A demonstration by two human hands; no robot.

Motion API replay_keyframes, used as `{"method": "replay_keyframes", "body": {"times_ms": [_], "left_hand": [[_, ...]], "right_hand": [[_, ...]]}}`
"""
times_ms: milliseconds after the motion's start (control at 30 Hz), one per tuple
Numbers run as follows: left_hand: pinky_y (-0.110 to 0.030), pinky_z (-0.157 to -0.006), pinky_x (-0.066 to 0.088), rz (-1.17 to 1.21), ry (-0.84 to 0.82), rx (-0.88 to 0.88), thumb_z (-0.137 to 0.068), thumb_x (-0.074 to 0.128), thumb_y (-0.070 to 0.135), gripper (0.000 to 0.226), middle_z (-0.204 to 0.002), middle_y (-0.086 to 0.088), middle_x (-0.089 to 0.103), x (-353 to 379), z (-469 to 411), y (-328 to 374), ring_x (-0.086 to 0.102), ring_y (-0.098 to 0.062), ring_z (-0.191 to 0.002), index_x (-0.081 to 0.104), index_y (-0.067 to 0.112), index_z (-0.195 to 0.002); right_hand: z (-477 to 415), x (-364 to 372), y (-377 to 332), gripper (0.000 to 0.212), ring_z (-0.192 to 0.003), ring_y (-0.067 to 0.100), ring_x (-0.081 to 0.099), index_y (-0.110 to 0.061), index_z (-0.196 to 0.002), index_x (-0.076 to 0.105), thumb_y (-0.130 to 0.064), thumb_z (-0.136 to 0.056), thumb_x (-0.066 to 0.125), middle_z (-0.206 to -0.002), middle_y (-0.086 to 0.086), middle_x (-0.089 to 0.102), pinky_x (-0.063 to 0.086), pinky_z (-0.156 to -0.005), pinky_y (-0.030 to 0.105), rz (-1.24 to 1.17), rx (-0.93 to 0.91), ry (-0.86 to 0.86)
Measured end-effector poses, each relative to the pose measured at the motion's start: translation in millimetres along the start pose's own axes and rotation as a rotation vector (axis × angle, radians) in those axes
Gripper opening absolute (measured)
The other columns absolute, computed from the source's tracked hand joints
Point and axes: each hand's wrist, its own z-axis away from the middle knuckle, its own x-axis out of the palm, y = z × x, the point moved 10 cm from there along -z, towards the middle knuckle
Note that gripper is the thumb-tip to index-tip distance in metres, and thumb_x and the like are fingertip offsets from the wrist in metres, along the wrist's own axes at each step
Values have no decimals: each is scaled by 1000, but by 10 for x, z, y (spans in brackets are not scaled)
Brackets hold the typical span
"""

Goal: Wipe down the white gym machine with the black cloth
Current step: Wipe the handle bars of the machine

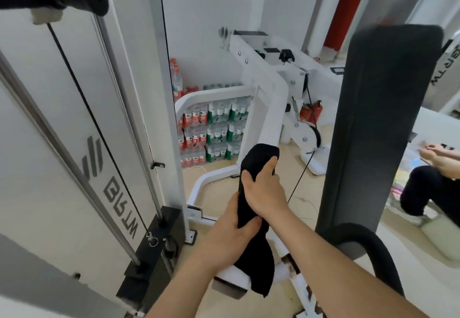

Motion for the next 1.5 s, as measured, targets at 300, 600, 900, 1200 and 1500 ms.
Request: {"method": "replay_keyframes", "body": {"times_ms": [300, 600, 900, 1200, 1500], "left_hand": [[-43, -86, 54, -328, 115, -49, -79, 65, 46, 58, -104, 6, 63, -60, -966, 129, 64, -15, -94, 37, 23, -124], [-34, -72, 52, -430, 132, -90, -81, 68, 37, 47, -100, 0, 63, -97, -2195, 376, 63, -20, -92, 40, 15, -112], [-44, -86, 54, -477, 171, -108, -78, 69, 38, 61, -108, -5, 63, -124, -3476, 615, 62, -25, -99, 42, 8, -124], [-34, -67, 53, -612, 188, -104, -73, 69, 40, 59, -87, 4, 57, -106, -3071, 621, 61, -19, -80, 44, 12, -119], [-30, -75, 53, -588, 69, -98, -89, 64, 42, 70, -105, 5, 62, -32, -1163, 417, 62, -15, -88, 23, 23, -142]], "right_hand": [[-1042, -251, -23, 102, -113, 41, 55, -9, -153, -21, -44, -92, 53, -138, 27, 44, 44, -82, 37, 75, 33, 57], [-2278, -572, -73, 101, -115, 41, 54, -6, -153, -17, -39, -91, 55, -138, 28, 46, 42, -80, 37, 46, 33, 125], [-3487, -913, -127, 97, -123, 42, 49, -8, -155, -13, -38, -91, 54, -144, 29, 40, 42, -92, 40, 43, 43, 144], [-2980, -807, -42, 89, -124, 40, 51, -18, -156, -15, -43, -98, 47, -147, 20, 44, 42, -98, 43, -196, 60, 99], [-1282, -256, 149, 83, -125, 39, 51, -19, -153, -25, -49, -103, 35, -153, 19, 37, 43, -93, 39, -258, 42, -115]]}}
